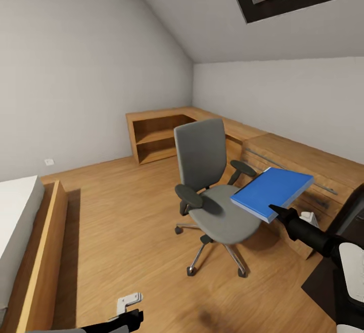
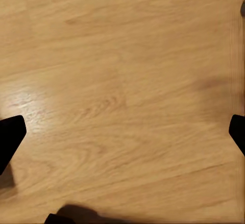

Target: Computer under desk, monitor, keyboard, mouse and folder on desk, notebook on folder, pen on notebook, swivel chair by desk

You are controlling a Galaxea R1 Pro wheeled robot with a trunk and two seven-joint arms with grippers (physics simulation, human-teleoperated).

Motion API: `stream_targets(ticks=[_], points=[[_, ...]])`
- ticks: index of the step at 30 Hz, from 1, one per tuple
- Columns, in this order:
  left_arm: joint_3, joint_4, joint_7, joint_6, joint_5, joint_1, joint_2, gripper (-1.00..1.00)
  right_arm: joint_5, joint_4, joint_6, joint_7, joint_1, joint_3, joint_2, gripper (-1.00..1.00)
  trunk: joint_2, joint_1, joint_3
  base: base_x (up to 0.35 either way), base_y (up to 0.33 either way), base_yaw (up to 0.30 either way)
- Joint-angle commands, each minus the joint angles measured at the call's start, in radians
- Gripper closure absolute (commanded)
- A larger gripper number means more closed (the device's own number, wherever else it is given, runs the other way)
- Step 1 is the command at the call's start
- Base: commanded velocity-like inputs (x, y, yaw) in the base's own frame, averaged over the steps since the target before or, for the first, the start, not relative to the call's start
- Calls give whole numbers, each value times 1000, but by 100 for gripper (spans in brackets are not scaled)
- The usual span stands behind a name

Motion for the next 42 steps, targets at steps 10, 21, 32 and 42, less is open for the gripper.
stream_targets(ticks=[10,21,32,42], points=[[-79,0,12,-117,-54,69,-5,-100,-6,9,5,-12,-1,-1,21,100,70,-39,30,0,0,0],[-143,0,20,-272,-95,82,-2,-100,-6,28,4,-11,-1,-1,24,100,147,-81,65,0,0,0],[-144,1,21,-276,-93,88,-3,-100,-6,23,4,-8,-1,-1,22,100,224,-123,99,0,0,-37],[-144,0,17,-271,-93,88,-3,-100,-6,23,4,-8,-1,-1,22,100,280,-154,124,0,0,-256]])
